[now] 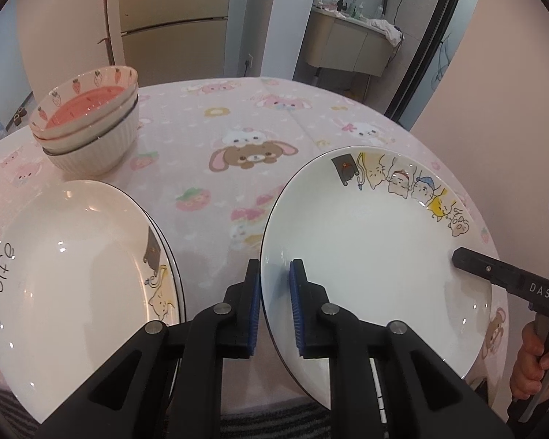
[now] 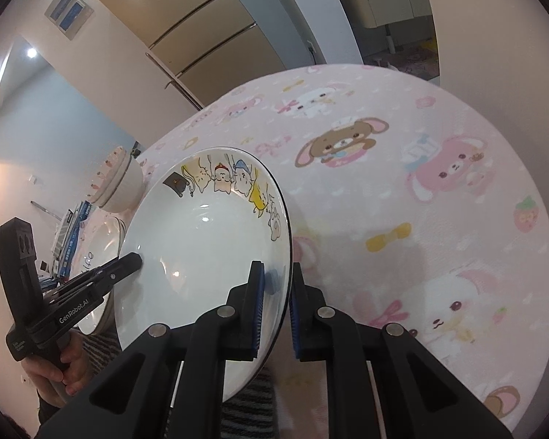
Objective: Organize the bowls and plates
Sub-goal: 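Carry the cartoon-rim plate onto the 'Life' plate with both tools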
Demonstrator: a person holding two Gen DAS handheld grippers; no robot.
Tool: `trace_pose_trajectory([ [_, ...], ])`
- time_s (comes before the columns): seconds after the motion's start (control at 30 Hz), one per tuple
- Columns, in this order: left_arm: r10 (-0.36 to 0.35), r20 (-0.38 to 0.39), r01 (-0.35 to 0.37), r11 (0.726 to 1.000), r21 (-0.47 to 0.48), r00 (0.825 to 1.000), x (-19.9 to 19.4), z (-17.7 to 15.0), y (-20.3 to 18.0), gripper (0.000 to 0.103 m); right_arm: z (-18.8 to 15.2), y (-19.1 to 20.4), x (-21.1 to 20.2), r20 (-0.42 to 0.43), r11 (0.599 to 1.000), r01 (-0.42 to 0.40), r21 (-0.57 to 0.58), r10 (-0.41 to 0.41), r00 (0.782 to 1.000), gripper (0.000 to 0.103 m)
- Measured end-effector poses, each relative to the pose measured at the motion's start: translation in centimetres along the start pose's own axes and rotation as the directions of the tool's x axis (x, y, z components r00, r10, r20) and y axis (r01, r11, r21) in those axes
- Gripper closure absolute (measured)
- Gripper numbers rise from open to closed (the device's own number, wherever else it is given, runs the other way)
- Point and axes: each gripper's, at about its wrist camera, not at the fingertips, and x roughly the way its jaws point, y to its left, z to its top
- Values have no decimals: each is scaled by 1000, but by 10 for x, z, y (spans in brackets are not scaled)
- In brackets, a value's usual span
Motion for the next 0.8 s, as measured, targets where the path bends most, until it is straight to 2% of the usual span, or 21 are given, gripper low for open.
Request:
trace_pose_trajectory([
  [0.23,-12,54,11,1000,1,998,-33,8,2,91,7,21,-23,33,1000,-8,-28,9,999,87],
  [0.4,10,117,-11,1000,1,993,-63,11,5,91,11,46,-38,55,998,-20,-63,23,998,87],
  [0.6,24,161,-19,999,-31,987,-93,10,22,91,10,83,-47,73,992,-28,-123,37,997,87],
  [0.8,37,200,-22,997,-79,979,-119,3,51,91,4,118,-39,41,987,-60,-151,67,997,86],
])
